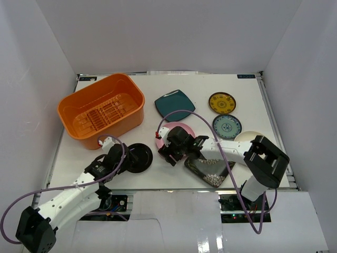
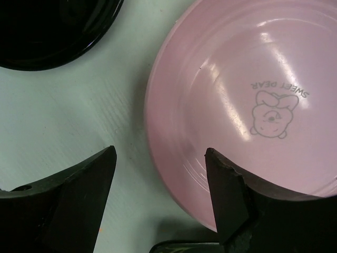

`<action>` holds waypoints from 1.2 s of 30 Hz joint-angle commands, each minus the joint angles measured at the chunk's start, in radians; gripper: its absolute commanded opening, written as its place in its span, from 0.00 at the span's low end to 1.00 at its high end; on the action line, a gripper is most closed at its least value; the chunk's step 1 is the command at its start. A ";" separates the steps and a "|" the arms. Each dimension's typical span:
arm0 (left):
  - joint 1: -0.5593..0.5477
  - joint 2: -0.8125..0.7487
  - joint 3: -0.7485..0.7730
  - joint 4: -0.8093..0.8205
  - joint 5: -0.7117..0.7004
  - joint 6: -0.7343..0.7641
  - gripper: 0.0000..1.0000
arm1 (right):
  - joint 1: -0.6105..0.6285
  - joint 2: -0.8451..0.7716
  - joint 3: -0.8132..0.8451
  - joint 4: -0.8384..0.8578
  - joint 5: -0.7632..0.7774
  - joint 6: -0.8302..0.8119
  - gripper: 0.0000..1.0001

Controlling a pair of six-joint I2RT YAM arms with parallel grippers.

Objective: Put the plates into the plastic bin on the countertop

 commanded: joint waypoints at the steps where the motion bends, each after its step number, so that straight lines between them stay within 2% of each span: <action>1: -0.007 -0.079 0.058 -0.083 -0.075 -0.005 0.74 | 0.005 0.011 0.032 0.047 -0.053 -0.029 0.74; 5: -0.007 -0.100 0.119 -0.135 -0.121 0.019 0.75 | 0.005 -0.003 0.026 0.064 -0.055 -0.027 0.74; 8: -0.008 -0.048 0.141 -0.268 -0.147 -0.065 0.70 | 0.006 -0.017 0.023 0.067 -0.064 -0.027 0.74; 13: -0.016 -0.069 0.048 -0.322 -0.104 -0.265 0.65 | 0.006 -0.014 0.014 0.067 -0.075 -0.041 0.74; 18: -0.016 -0.123 0.023 -0.306 -0.121 -0.314 0.65 | 0.008 0.022 0.041 0.042 -0.046 -0.088 0.74; 23: -0.016 0.002 -0.028 -0.168 -0.133 -0.286 0.65 | 0.008 0.092 0.092 0.025 0.015 -0.115 0.69; 26: -0.016 0.057 -0.055 -0.059 -0.165 -0.260 0.54 | 0.006 0.123 0.098 0.035 0.035 -0.119 0.65; 27: -0.016 0.065 -0.056 -0.049 -0.176 -0.260 0.42 | 0.006 0.135 0.100 0.036 0.050 -0.121 0.64; 29: -0.016 0.074 -0.051 -0.052 -0.191 -0.242 0.30 | 0.009 0.141 0.100 0.044 0.064 -0.125 0.57; 30: -0.016 0.071 -0.053 -0.054 -0.196 -0.234 0.19 | 0.009 0.140 0.098 0.047 0.075 -0.125 0.55; 34: -0.016 0.016 -0.059 -0.068 -0.203 -0.220 0.00 | 0.012 0.121 0.095 0.071 0.077 -0.128 0.32; 36: -0.016 -0.006 -0.060 -0.085 -0.205 -0.208 0.00 | 0.016 0.094 0.089 0.081 0.069 -0.130 0.25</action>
